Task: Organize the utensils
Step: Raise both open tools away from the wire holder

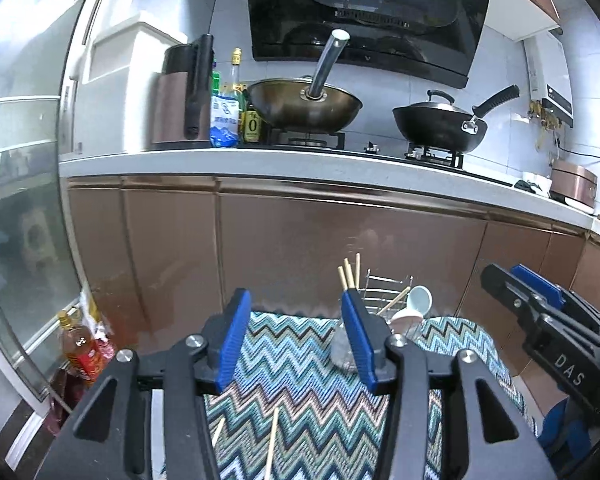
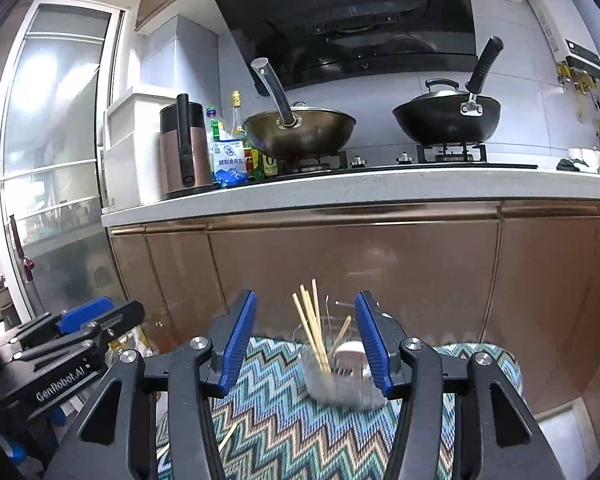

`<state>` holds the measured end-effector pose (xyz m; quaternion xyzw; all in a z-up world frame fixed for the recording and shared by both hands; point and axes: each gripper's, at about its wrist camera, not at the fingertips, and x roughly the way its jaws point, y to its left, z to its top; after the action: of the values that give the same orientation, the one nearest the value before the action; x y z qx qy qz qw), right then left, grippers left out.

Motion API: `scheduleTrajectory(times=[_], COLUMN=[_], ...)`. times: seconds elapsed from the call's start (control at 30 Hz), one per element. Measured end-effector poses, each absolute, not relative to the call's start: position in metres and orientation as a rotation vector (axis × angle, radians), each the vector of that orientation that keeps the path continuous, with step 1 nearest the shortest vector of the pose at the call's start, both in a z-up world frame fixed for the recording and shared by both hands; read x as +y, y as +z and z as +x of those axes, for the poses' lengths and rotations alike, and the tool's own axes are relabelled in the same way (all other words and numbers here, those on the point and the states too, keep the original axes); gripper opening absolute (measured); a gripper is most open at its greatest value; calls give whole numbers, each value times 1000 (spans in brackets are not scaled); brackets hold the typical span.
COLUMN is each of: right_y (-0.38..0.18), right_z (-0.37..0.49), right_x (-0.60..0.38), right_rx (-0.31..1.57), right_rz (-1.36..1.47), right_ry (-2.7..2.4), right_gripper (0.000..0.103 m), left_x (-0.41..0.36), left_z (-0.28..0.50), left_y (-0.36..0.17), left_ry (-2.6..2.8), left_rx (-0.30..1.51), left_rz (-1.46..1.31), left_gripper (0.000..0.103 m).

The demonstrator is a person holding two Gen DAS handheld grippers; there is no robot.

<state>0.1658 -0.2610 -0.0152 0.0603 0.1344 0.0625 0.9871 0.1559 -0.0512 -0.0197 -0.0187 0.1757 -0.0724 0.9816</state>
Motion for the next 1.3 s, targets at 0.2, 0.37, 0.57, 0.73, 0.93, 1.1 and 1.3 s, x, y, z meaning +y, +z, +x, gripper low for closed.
scheduleTrajectory(times=[0.2,0.37,0.57,0.73,0.93,1.1,1.3], right_y=[-17,-19,-23,-29,-41,-53,-73], right_z=[144,131,124,122,129,138,151], right_x=[-258,-253,-247,-241,-237,-229,-214], right_rx=[297,323,356,383,433,478,546], right_rz=[120,111,107,100,95,88,75], right_ry=[136,144,150,157,164,172,191], right_gripper=[51,53,54,55,55,55,55], left_x=[-41,-38,-32,-27,-16,-4,14], left_z=[132,122,116,116,123,133,144], left_y=[-16,-16,-23,-33,-52,-70,-94], left_ry=[-125,-106,-105,-100,-86,-62,-33], left_rx=[351,360,409,448,502,551,612], left_rz=[-18,9,28,36,29,19,0], left_gripper=[45,45,45,45,45,45,45])
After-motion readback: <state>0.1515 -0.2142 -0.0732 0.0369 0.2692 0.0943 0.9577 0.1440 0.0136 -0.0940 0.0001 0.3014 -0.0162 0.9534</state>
